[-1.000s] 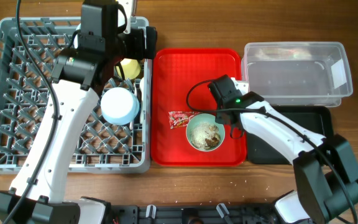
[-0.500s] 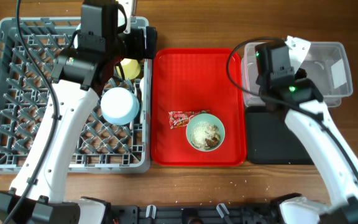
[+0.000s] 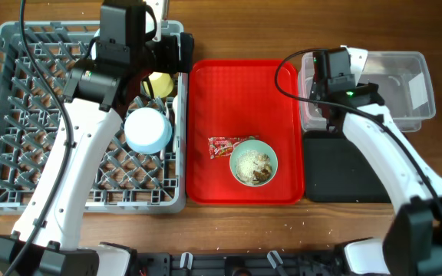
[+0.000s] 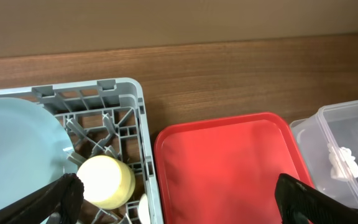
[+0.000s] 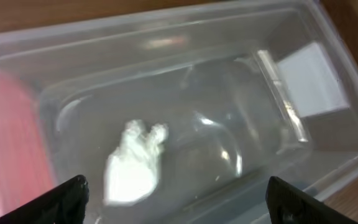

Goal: Sort waste into correct bins and load items into the dishwasher rack
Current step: 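Carry the tissue to the clear bin and release it, then move the right gripper to the red candy wrapper and grasp it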

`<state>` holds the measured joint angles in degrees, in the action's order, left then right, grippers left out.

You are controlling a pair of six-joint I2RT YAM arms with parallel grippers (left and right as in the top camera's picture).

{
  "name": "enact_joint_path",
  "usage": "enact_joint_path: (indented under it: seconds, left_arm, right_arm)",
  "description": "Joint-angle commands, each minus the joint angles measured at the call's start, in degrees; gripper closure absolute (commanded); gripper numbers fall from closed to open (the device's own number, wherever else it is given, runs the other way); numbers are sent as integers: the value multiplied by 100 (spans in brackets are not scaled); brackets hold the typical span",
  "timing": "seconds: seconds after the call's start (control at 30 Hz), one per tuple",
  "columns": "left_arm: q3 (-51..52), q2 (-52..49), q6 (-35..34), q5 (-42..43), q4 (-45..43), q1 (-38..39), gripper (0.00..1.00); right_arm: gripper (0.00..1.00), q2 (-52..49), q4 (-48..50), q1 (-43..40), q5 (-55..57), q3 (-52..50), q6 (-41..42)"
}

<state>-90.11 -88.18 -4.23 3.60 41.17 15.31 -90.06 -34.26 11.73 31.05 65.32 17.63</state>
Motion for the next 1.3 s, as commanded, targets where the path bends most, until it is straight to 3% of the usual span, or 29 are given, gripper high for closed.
enact_joint_path:
  seconds: [0.0,0.07,0.13,0.23,0.43,0.67,0.93,1.0,1.1,1.27]
  left_arm:
    - [-13,0,-76,90,-13,-4,0]
    - [-13,0,-74,90,-13,-4,0]
    - [-13,0,-74,90,-13,-4,0]
    - [-13,0,-76,90,-11,-4,0]
    - [-13,0,-76,90,-11,-4,0]
    - [-13,0,-74,90,-11,-4,0]
    - [-13,0,-76,90,-11,-4,0]
    - [-13,0,-74,90,-11,-4,0]
    - [-13,0,-74,90,-11,-4,0]
    - [-13,0,-74,90,-11,-4,0]
  right_arm:
    - [8,1040,-179,332,-2682,315,-1043]
    - [10,1342,-179,699,-4441,308,-1834]
    - [15,1333,-295,1084,-4684,273,-2026]
    - [33,970,-435,1805,-4677,162,-2715]
    - [32,-166,-437,2496,-4682,162,-3117]
    - [20,-1447,262,3073,-4675,162,-3279]
    - [9,-1749,627,3106,-4089,162,-3407]
    - [9,-1749,590,3106,-4089,162,-3200]
    - [23,-1749,544,3106,-4085,162,-3012]
    - [28,-1775,575,3106,-3220,162,-3289]
